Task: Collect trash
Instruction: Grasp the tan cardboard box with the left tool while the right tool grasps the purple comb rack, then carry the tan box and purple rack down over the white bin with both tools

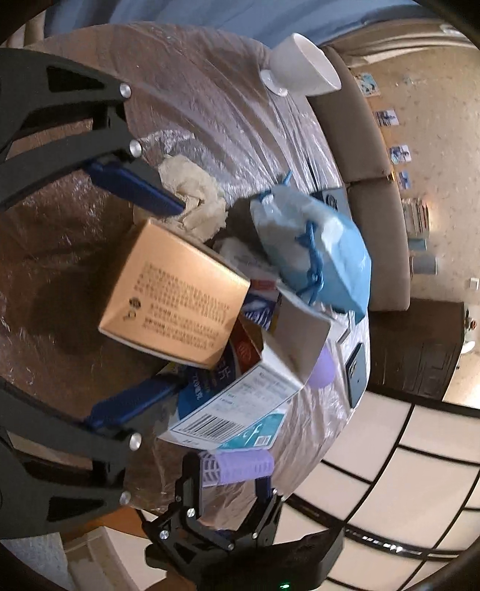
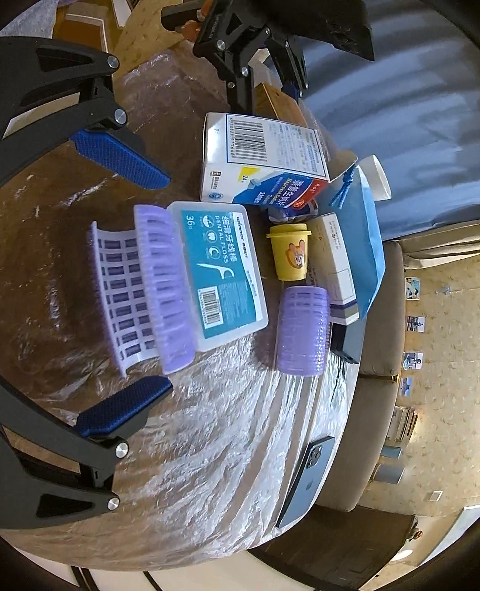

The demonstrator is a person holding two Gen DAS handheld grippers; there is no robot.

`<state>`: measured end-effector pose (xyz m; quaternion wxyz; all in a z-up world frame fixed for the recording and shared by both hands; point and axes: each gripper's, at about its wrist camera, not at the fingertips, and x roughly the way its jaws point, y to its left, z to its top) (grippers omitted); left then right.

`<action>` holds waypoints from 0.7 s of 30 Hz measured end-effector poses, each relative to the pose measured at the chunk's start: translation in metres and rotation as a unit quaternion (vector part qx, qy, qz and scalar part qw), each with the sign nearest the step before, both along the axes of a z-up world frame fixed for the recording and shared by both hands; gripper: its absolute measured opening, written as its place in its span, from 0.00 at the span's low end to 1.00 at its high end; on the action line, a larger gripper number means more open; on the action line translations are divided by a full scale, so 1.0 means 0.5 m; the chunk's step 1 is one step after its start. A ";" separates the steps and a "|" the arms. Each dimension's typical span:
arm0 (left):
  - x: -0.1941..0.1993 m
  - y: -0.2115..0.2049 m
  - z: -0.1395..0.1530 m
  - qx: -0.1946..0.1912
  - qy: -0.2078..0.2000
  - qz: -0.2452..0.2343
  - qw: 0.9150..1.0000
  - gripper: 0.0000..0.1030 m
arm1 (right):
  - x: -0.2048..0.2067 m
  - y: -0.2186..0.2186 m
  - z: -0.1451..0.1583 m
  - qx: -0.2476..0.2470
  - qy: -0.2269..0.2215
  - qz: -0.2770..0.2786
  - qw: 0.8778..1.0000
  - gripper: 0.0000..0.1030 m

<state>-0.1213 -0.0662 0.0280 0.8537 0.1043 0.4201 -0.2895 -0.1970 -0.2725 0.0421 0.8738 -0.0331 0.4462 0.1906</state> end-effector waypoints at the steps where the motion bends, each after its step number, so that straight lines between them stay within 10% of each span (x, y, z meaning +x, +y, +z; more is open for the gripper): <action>1: -0.002 -0.002 0.000 0.005 -0.005 -0.002 1.000 0.73 | 0.001 0.002 -0.001 0.000 0.000 0.002 1.000 0.96; 11: -0.030 -0.007 0.011 0.000 -0.019 -0.008 1.000 0.55 | -0.010 0.004 -0.006 -0.007 -0.001 0.011 1.000 0.72; 21: -0.085 0.011 0.029 -0.032 -0.015 0.042 0.998 0.55 | -0.062 -0.035 0.035 0.025 -0.012 -0.041 0.999 0.72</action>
